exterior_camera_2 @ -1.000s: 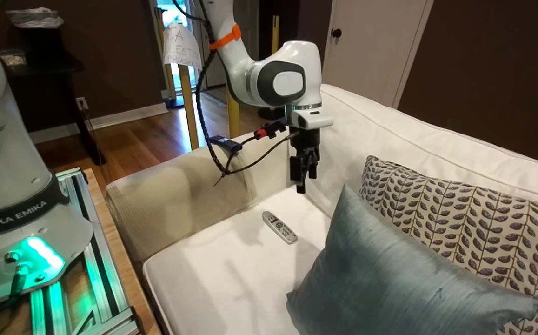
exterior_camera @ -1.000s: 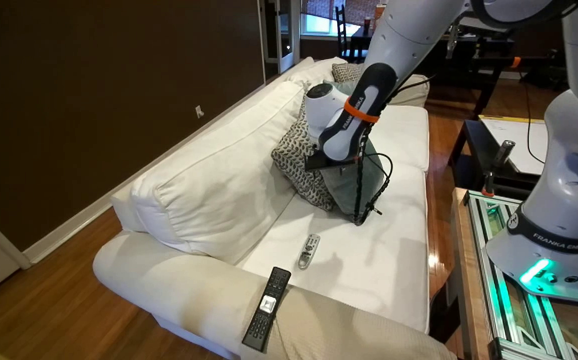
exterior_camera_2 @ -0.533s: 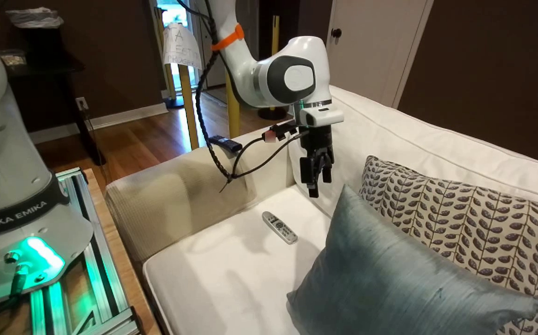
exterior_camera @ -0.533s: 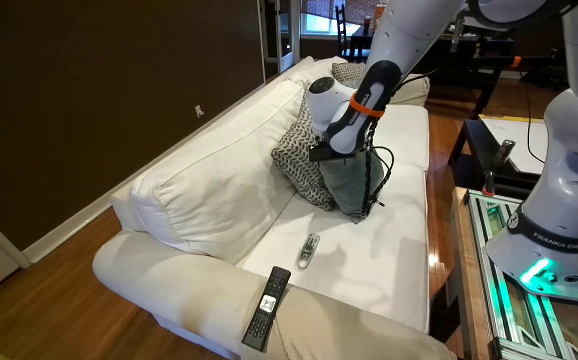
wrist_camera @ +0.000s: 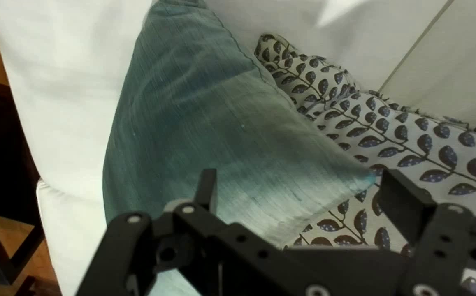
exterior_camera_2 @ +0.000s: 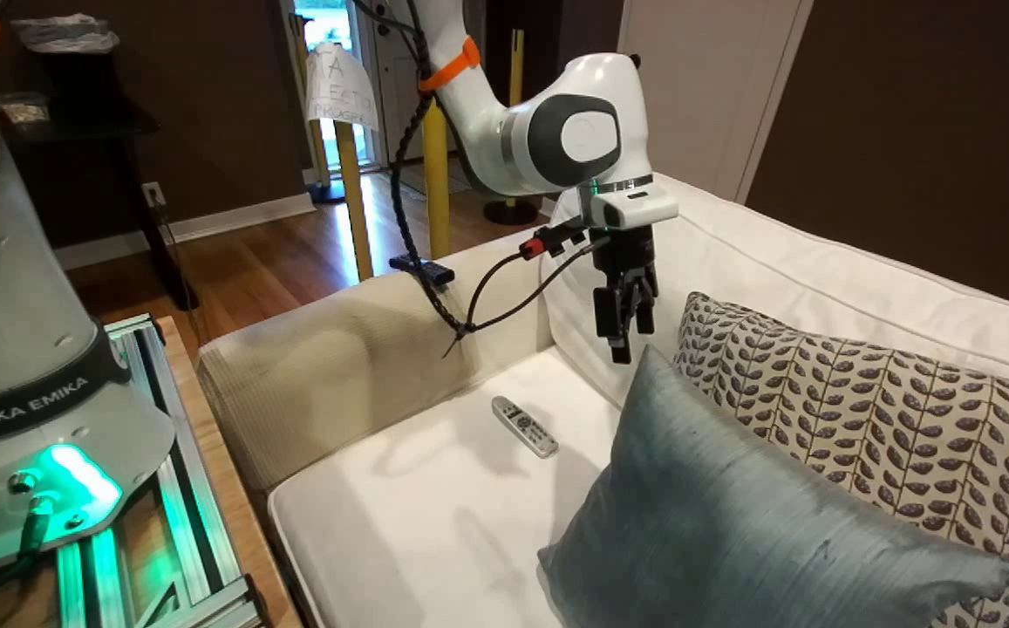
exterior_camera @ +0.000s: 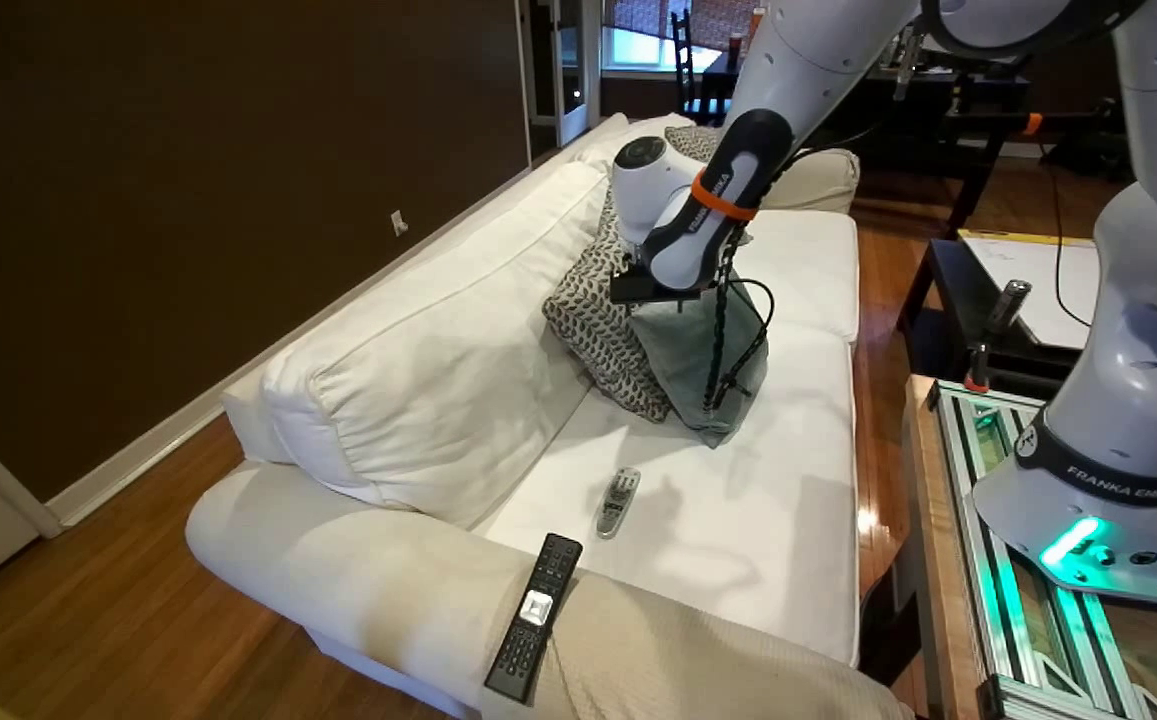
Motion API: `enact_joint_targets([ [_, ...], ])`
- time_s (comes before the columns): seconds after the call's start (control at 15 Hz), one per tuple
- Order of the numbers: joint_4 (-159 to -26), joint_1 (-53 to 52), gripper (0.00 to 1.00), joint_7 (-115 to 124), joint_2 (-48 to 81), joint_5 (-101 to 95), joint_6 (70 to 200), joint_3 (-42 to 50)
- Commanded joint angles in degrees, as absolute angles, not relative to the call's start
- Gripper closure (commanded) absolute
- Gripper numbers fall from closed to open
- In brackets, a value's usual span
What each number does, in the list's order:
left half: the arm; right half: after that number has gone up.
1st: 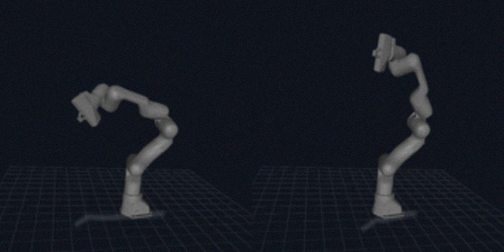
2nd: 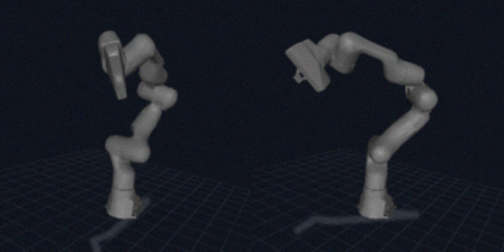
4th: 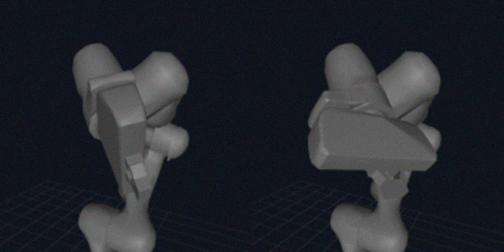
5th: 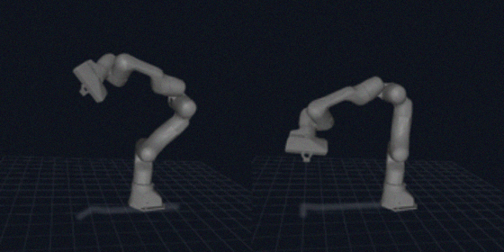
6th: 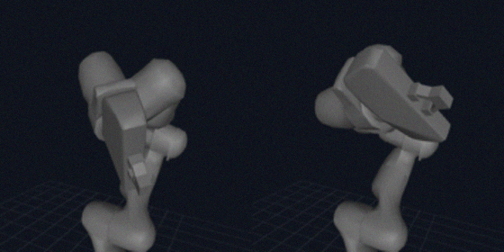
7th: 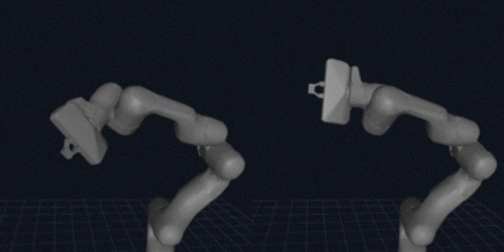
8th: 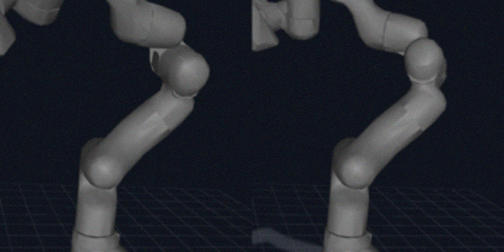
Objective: Put the grey remote control on the seat of the sofa then place the blue pillow over the grey remote.
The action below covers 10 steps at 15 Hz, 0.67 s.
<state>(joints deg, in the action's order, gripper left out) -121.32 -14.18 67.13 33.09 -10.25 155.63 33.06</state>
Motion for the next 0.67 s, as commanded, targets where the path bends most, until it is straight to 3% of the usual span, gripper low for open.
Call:
enact_joint_targets([
  [0.0,-117.88,-10.48,0.00,68.81,35.85,-9.75,156.34,30.43],
  [0.6,-110.40,-3.11,0.00,66.92,41.76,-6.89,156.93,24.90],
])
